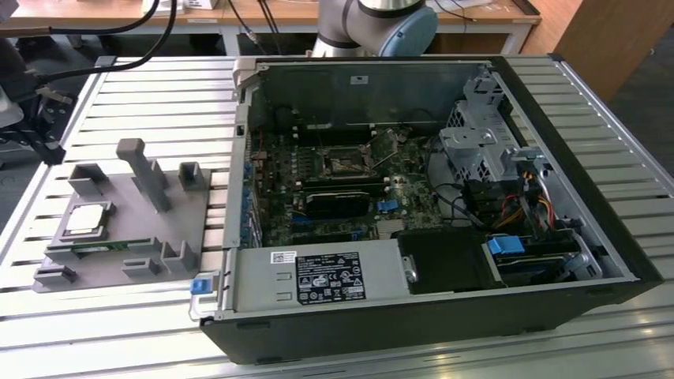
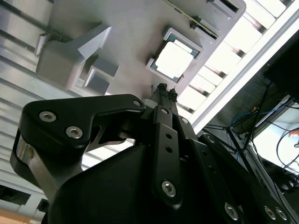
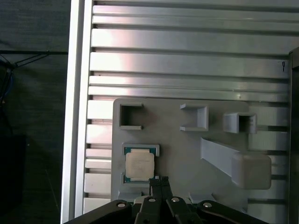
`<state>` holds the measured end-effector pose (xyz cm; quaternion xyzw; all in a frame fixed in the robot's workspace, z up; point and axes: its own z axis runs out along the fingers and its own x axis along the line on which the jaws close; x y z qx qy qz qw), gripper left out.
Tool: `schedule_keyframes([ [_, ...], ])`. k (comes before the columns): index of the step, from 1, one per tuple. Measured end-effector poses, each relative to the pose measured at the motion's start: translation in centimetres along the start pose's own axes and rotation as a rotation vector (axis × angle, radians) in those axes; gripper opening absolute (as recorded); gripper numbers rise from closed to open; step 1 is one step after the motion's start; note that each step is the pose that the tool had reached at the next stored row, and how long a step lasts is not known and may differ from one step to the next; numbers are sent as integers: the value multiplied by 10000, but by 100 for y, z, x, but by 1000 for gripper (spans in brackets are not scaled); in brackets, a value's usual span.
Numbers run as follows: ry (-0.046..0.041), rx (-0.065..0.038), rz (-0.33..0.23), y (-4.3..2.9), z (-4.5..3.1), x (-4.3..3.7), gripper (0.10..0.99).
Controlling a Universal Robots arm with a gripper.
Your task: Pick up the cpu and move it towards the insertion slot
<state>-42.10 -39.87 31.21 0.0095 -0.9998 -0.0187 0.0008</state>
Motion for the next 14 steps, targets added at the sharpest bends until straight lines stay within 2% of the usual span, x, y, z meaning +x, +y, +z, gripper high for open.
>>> schedule_keyframes([
  [14,0,0,0,-1,40,0,106],
])
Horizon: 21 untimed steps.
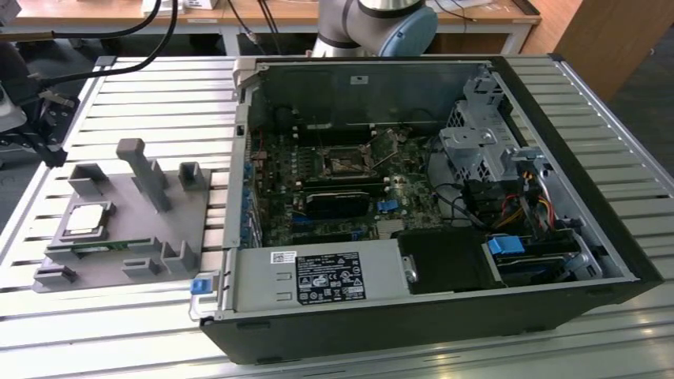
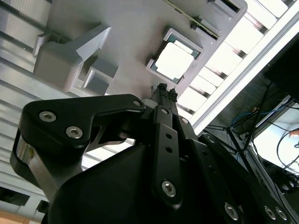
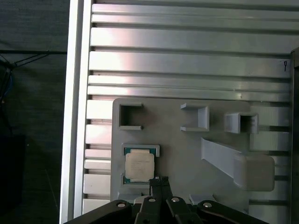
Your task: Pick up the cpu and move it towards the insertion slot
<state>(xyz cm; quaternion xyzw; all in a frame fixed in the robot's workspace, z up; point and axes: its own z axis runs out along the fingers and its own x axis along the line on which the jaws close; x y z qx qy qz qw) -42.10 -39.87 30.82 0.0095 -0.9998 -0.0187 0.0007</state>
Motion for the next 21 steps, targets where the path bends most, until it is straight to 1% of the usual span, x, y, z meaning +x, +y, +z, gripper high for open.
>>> schedule_keyframes([
  [21,0,0,0,-2,49,0,106],
])
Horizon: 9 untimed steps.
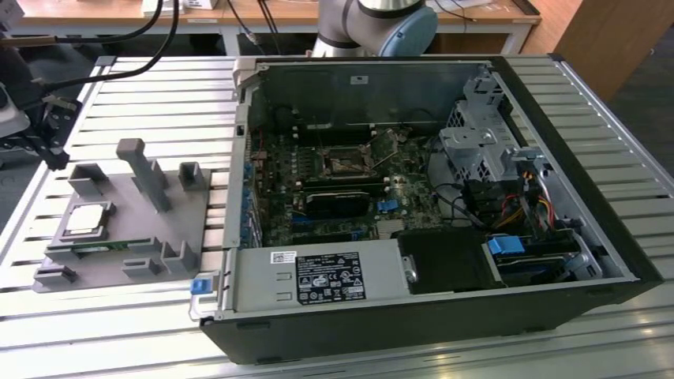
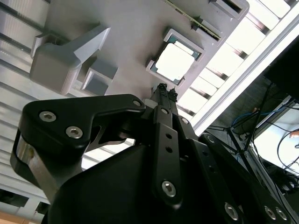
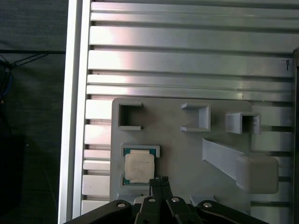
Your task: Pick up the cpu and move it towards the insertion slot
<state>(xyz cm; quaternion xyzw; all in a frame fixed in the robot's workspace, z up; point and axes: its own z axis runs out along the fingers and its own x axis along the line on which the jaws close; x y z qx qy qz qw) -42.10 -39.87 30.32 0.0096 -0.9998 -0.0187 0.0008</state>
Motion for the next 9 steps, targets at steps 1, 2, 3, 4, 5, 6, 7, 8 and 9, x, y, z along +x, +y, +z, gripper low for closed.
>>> schedule_keyframes([
  [1,0,0,0,0,2,0,106],
  [2,0,0,0,0,4,0,106],
  [3,0,0,0,0,7,0,106],
  [4,0,0,1,0,9,0,106],
  [5,0,0,0,0,11,0,106],
  [6,0,0,0,0,13,0,106],
  [7,0,0,0,-1,15,0,106],
  [8,0,0,0,-1,17,0,106],
  [9,0,0,0,-1,19,0,106],
])
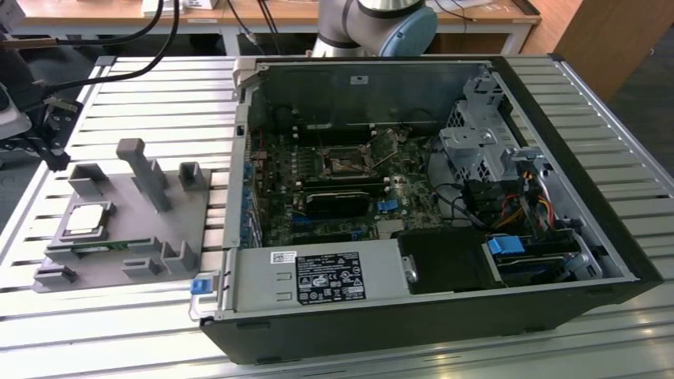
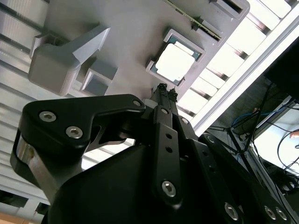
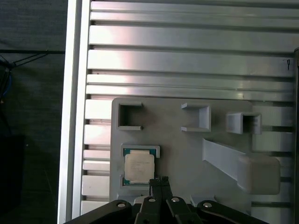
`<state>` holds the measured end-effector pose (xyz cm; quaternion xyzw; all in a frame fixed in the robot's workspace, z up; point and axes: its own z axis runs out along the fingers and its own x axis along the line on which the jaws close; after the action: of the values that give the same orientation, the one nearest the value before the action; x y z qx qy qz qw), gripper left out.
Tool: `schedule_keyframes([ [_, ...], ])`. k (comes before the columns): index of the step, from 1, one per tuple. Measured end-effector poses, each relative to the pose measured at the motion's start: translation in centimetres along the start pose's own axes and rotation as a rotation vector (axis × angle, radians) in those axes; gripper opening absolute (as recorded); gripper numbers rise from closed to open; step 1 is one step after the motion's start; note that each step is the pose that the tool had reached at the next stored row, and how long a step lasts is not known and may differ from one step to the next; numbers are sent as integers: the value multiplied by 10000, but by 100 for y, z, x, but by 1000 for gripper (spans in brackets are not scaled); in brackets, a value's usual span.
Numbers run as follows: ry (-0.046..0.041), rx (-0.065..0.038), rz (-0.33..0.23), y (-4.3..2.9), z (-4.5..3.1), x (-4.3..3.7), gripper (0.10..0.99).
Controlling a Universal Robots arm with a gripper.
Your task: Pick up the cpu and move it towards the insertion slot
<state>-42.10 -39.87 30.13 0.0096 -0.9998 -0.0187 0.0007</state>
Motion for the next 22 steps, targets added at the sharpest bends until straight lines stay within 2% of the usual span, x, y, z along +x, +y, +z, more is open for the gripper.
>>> schedule_keyframes([
  [9,0,0,1,-10,43,14,106],
  [22,-2,-1,-6,-57,119,96,106],
])
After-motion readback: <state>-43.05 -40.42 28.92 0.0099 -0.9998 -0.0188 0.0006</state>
